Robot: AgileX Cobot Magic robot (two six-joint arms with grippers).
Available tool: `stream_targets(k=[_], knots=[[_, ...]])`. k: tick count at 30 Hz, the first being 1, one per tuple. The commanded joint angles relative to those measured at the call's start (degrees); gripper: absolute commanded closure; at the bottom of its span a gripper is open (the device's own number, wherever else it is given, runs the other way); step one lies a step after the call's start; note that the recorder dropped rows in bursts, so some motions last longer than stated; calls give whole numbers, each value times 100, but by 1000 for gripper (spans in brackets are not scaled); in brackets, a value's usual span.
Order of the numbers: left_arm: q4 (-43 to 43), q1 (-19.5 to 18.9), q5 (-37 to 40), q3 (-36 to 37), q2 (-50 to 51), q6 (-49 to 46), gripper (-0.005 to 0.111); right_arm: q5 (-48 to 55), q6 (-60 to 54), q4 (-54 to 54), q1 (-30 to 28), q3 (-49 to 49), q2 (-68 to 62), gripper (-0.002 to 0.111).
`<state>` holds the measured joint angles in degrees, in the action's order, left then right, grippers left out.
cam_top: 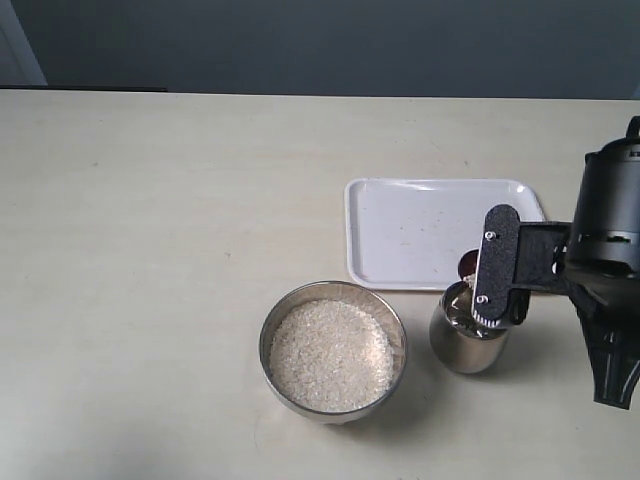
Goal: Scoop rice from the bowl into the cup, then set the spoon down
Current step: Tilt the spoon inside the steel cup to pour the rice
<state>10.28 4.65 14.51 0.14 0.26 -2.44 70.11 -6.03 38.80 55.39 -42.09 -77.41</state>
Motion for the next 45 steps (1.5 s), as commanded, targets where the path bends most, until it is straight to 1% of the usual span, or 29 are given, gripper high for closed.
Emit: stream_targets(k=[1,29,35,45], knots=[[-11,-10,-78,-14,-26,40,106,-14,50,72,12,8,51,109],[-11,-10,-78,-14,-26,40,106,-14,-91,152,0,8,-50,109],[-11,-10,-78,-14,-26,40,106,-14,-161,262,0,459,-50,109],[-11,-10,-78,-14,-26,40,106,-14,-37,426,0,462,-50,109]])
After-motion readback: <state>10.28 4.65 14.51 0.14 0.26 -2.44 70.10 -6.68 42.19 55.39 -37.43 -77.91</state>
